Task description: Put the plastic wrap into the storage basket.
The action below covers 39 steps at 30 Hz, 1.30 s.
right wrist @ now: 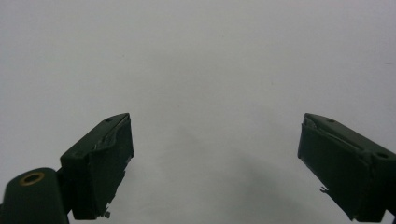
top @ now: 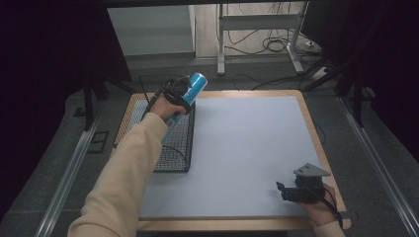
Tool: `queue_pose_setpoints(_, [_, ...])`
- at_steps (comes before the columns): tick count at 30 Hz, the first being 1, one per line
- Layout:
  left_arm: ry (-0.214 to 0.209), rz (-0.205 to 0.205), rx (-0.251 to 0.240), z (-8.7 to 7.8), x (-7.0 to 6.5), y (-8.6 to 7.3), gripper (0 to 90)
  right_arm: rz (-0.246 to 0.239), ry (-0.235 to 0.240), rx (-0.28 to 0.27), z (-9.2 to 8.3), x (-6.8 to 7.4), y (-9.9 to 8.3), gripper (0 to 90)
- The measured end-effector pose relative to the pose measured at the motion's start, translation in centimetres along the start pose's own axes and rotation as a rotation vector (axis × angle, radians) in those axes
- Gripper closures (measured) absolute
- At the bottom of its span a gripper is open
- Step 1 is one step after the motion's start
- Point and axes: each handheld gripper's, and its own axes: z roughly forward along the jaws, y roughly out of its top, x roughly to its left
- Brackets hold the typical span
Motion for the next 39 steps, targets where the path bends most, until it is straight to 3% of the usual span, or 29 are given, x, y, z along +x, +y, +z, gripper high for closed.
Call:
queue_pose_setpoints(11, [0.032, 0.010, 0.026, 1.4, 0.0, -0.4, 31.5, -0.004, 0.000, 0.002, 0.0, 0.1, 0.0, 10.7])
queue_pose_setpoints(26, [0.058, -0.013, 0.010, 2.2, 0.6, -0.6, 30.7, -0.004, 0.001, 0.004, 0.0, 0.2, 0.0, 10.7])
queue_pose_setpoints(30, [0.065, 0.004, 0.001, 2.0, 0.5, -0.6, 29.1, -0.006, 0.002, 0.002, 0.0, 0.2, 0.0, 10.7])
queue_pose_setpoints(35, [0.062, 0.017, -0.006, 0.9, 0.0, -1.0, 20.7, -0.003, 0.000, 0.000, -0.1, 0.2, -0.1, 10.7])
queue_pose_setpoints(36, [0.056, 0.005, -0.014, 0.4, -0.1, -1.1, 18.9, -0.003, 0.000, 0.000, -0.1, 0.2, -0.1, 10.7])
queue_pose_setpoints(39, [-0.006, -0.087, -0.084, -1.4, -0.3, -1.9, 15.8, -0.006, 0.001, -0.001, -0.1, 0.2, 0.0, 10.7])
